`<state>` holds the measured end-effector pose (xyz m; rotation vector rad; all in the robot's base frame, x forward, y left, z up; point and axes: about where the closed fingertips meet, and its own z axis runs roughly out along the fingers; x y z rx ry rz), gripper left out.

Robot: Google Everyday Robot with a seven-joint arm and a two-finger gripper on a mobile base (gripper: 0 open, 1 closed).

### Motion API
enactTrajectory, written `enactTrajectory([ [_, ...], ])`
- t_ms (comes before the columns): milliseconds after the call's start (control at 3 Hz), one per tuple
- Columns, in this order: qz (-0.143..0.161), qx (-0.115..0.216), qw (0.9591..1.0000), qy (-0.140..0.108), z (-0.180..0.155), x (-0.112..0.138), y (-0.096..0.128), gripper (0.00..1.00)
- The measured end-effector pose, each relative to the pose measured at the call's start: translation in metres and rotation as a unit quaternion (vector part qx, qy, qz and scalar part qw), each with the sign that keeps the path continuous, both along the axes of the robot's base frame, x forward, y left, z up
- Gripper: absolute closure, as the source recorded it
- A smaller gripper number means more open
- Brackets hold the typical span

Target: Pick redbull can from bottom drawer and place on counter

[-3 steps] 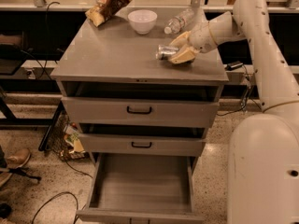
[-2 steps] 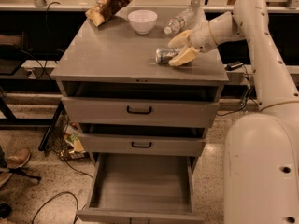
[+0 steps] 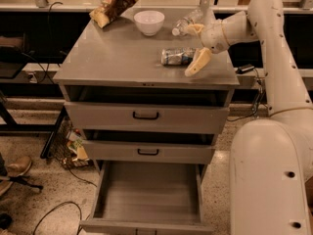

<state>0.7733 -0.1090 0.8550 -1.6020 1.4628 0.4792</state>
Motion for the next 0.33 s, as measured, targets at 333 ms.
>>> enactTrajectory([
  [333,-0.017,0.013,0.9992,-0.035,0.0296,-0.0064,-0.0285,0.0],
])
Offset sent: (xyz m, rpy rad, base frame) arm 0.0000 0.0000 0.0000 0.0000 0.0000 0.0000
